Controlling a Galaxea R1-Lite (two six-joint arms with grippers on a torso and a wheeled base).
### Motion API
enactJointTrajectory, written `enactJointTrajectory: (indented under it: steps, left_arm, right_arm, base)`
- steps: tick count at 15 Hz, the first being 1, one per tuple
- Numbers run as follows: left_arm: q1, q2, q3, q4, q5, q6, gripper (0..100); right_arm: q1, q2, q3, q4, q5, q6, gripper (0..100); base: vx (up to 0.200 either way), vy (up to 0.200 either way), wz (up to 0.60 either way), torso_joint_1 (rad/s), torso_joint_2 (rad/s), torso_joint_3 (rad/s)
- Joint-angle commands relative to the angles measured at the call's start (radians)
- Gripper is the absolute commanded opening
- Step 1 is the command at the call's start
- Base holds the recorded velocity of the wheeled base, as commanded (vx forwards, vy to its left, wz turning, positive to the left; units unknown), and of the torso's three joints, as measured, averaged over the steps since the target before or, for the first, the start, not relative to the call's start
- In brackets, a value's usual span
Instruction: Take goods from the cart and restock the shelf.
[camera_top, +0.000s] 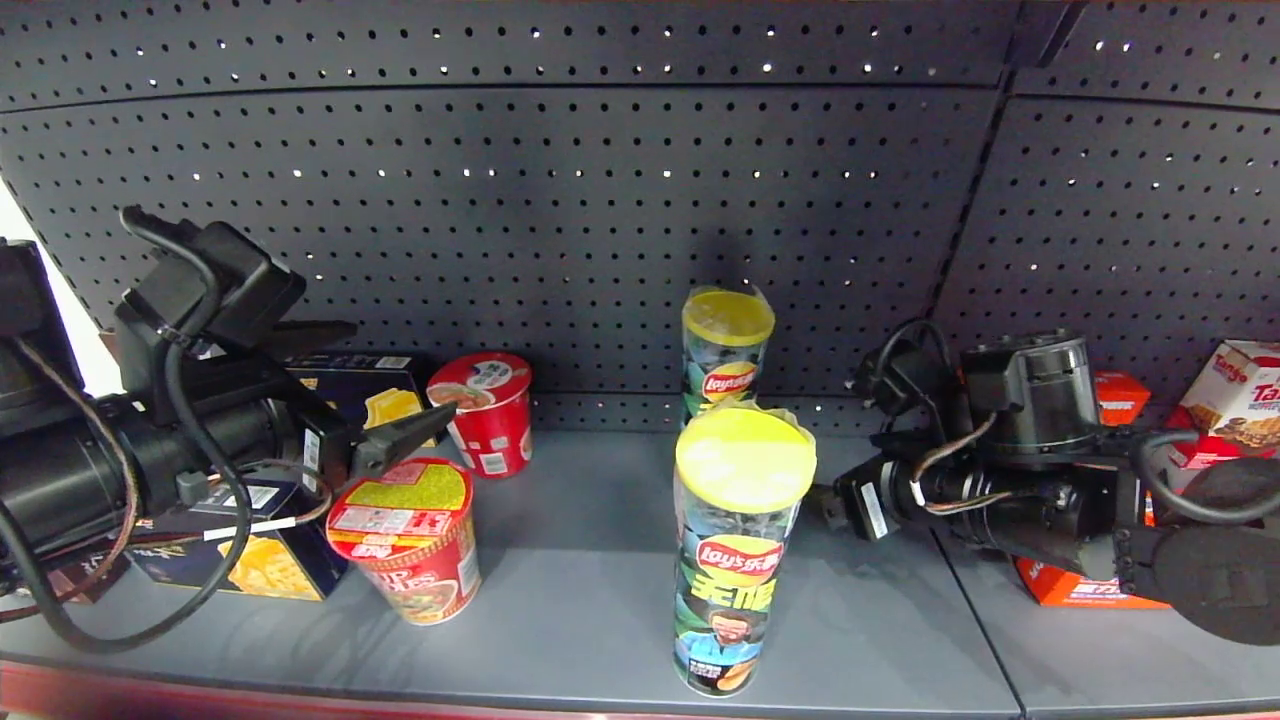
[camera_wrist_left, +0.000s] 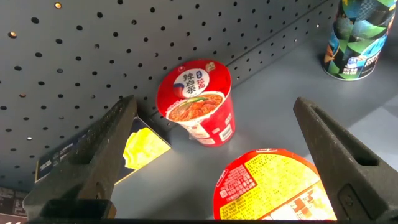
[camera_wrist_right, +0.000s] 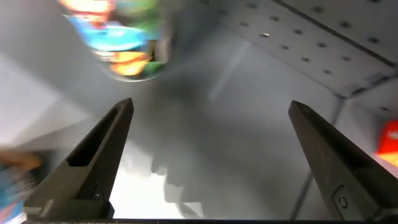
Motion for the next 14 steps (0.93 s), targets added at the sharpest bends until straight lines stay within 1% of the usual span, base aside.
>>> enactJointTrajectory:
  steps: [1,3,6,14]
  left_arm:
    - [-0.001,0.001,-0.006,0.0,-0.001,0.0,100]
    - [-0.001,0.003,-0.006,0.0,0.001,0.0,100]
    - [0.001,0.003,-0.004,0.0,0.001,0.0,100]
    - [0.001,0.003,0.0,0.0,0.001,0.0,100]
  right_arm:
    - [-0.006,0.038,-0.019,-0.001,-0.006,-0.001,100]
    - [-0.012,0.066,-0.045,-0.001,-0.009,-0.001,100]
    - [-0.037,0.132,-0.131,-0.001,-0.007,-0.001,100]
    - [-0.028,0.227,-0.244,-0.002,-0.009,0.002,100]
  base:
    - [0.0,0.0,0.0,0.0,0.0,0.0]
    - [0.0,0.0,0.0,0.0,0.0,0.0]
    - [0.0,0.0,0.0,0.0,0.0,0.0]
    - [0.0,0.0,0.0,0.0,0.0,0.0]
